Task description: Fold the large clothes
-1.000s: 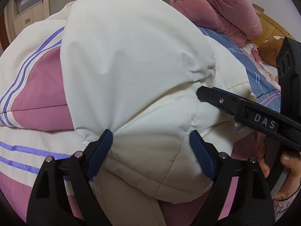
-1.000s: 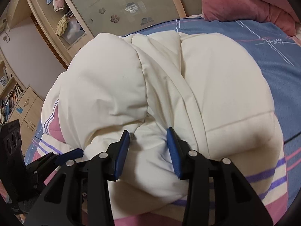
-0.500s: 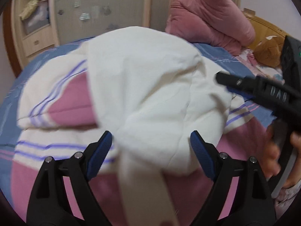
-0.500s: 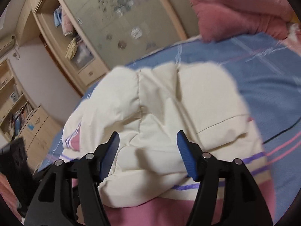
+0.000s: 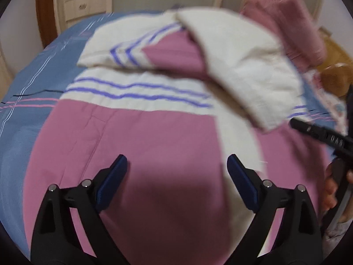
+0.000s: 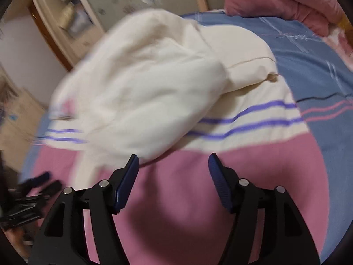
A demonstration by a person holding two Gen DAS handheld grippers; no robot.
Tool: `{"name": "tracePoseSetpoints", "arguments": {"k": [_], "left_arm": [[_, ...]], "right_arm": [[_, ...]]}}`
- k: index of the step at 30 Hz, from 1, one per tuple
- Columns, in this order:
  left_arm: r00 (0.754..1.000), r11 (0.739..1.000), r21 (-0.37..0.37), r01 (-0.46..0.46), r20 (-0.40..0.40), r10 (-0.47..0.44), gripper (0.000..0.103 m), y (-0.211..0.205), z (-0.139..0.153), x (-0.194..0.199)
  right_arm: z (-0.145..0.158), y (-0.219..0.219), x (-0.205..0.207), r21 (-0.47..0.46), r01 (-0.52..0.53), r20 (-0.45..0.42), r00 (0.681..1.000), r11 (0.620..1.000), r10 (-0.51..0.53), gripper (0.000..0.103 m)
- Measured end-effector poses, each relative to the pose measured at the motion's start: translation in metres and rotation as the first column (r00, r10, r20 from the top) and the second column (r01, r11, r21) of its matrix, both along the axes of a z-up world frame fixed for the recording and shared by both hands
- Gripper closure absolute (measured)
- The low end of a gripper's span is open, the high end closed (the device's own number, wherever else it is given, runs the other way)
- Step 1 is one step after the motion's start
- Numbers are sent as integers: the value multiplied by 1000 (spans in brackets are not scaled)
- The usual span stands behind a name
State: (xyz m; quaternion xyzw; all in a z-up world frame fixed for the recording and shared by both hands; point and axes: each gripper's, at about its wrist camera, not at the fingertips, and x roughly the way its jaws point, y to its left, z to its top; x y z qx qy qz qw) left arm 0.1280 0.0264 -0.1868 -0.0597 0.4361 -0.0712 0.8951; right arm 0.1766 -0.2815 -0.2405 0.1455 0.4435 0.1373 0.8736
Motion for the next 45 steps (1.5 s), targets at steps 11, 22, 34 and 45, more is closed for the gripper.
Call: {"name": "tracePoseSetpoints", "arguments": {"k": [11, 22, 34, 45], "left_arm": [[1000, 992, -123, 10, -16, -12, 10, 23, 3, -79], [996, 990, -133, -54, -73, 44, 10, 48, -16, -103], [997, 999, -45, -17, -79, 14, 9, 38, -27, -110], [991, 996, 12, -93, -99, 94, 7, 56, -43, -111]], "right_arm": [[-29, 40, -94, 387, -257, -94, 944, 886, 315, 36], [-57, 83, -107, 460, -284, -125, 917, 841, 378, 100], [-74, 63, -126, 444, -196, -181, 936, 874, 301, 100], [-53, 36, -133, 90, -153, -120, 979, 984, 163, 73]]}}
